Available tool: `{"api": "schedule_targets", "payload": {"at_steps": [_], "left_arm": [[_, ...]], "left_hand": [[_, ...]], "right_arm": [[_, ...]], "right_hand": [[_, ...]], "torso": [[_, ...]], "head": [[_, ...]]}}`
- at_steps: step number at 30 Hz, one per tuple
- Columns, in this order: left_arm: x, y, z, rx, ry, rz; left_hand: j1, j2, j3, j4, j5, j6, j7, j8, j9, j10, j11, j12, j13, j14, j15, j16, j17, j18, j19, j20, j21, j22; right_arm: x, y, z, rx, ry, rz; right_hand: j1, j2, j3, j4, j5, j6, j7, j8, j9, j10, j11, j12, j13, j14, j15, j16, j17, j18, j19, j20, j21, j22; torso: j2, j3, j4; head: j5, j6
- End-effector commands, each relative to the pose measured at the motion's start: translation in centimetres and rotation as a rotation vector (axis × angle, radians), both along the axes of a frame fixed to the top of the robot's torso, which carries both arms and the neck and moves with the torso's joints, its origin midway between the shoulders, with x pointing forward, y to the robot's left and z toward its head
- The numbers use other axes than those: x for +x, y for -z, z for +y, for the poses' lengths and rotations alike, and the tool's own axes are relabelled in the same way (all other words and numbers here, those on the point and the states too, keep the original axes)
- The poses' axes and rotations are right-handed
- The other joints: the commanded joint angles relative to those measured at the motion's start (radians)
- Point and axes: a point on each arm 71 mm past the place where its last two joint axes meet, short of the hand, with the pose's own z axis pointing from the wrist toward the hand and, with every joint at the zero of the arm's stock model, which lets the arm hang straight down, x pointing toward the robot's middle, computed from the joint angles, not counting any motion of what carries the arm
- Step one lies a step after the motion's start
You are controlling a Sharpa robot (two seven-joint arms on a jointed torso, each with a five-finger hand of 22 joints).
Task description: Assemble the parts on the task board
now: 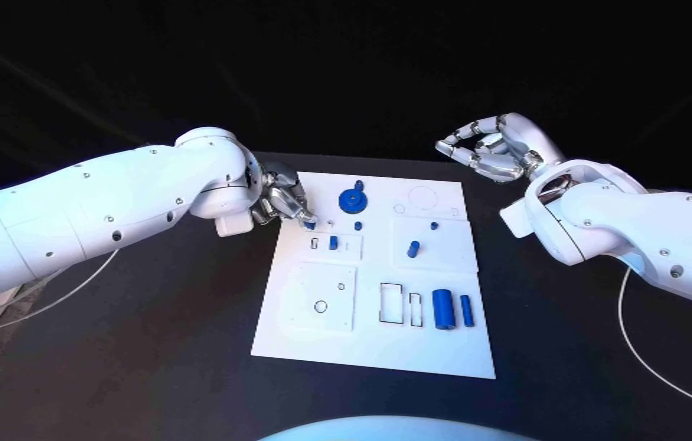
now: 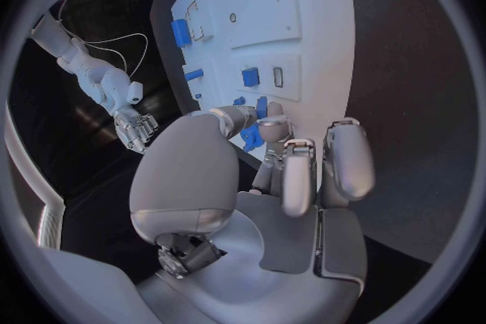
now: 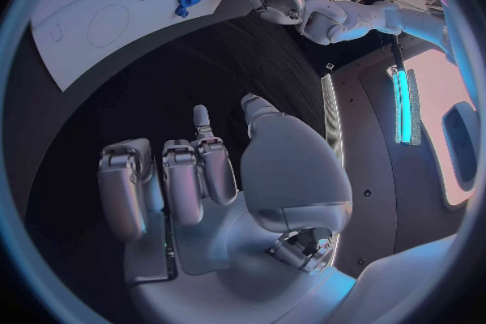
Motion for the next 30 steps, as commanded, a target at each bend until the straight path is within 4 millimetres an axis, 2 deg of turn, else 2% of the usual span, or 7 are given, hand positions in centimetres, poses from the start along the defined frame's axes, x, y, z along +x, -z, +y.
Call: {"api": "schedule_targets", "payload": {"at_steps": [1,4,9,19,30], "left_arm": [[-0.5,0.1,-0.4,0.001,0.02,-0.067],[-0.9,0.5,-0.5,0.02,0.042,-0.078],[-1.2,1.1,-0.6,0.039,0.056,-0.081],[-1.3,2.0,-0.8,0.067,0.071,-0.08],[-1.2,2.3,-1.1,0.086,0.078,-0.077]], "left_hand": [[-0.011,-0.001,0.164,-0.159,0.002,0.004,-0.01,0.006,0.051,0.005,0.0,0.006,0.001,0.093,-0.007,0.001,0.231,0.003,0.007,0.0,0.004,0.001],[-0.015,-0.003,0.168,-0.161,0.002,0.005,-0.01,0.008,0.051,0.009,-0.001,0.011,0.006,0.093,-0.007,0.002,0.232,0.002,0.008,-0.001,0.005,0.003],[-0.024,-0.008,0.176,-0.163,0.002,0.007,-0.012,0.014,0.051,0.022,-0.003,0.028,0.028,0.094,-0.008,0.003,0.235,0.002,0.009,-0.002,0.007,0.006],[-0.037,-0.015,0.193,-0.17,0.002,0.011,-0.016,0.026,0.052,0.039,-0.006,0.054,0.058,0.096,-0.011,0.006,0.24,0.0,0.013,-0.005,0.014,0.018],[-0.045,-0.016,0.198,-0.17,0.001,0.014,-0.018,0.031,0.053,0.045,-0.007,0.063,0.068,0.096,-0.012,0.007,0.242,-0.001,0.015,-0.006,0.016,0.023]], "right_arm": [[-0.1,0.1,0.1,-0.003,-0.016,0.004],[-0.1,0.2,0.1,-0.003,-0.017,0.005],[-0.1,0.3,0.2,-0.003,-0.019,0.007],[-0.1,0.3,0.2,-0.003,-0.02,0.008],[-0.1,0.3,0.2,-0.002,-0.021,0.008]], "right_hand": [[0.011,0.0,-0.007,0.001,0.002,-0.005,0.0,0.006,0.001,0.008,-0.007,-0.005,0.167,0.104,-0.008,0.003,0.263,-0.014,0.105,-0.008,0.005,0.263],[0.011,0.0,-0.007,0.001,0.002,-0.005,0.0,0.006,0.001,0.008,-0.007,-0.005,0.167,0.104,-0.008,0.003,0.263,-0.014,0.105,-0.008,0.005,0.263],[0.011,0.0,-0.008,0.002,0.004,-0.005,0.0,0.006,0.001,0.008,-0.007,-0.005,0.167,0.104,-0.008,0.003,0.263,-0.014,0.105,-0.008,0.005,0.263],[0.011,0.0,-0.008,0.002,0.004,-0.005,0.0,0.006,0.001,0.008,-0.007,-0.005,0.167,0.104,-0.008,0.003,0.263,-0.014,0.105,-0.008,0.005,0.263],[0.011,0.0,-0.008,0.002,0.004,-0.005,0.0,0.006,0.001,0.008,-0.007,-0.005,0.167,0.104,-0.008,0.003,0.263,-0.014,0.105,-0.008,0.005,0.263]], "torso": [[0.0,-0.0013,0.0005],[0.001,-0.0013,0.0011],[0.002,0.0003,-0.0018],[0.003,0.0011,-0.0021],[0.002,0.0006,-0.0011]], "head": [[0.002,0.0],[0.004,0.0],[0.007,-0.001],[0.004,-0.004],[0.004,-0.005]]}}
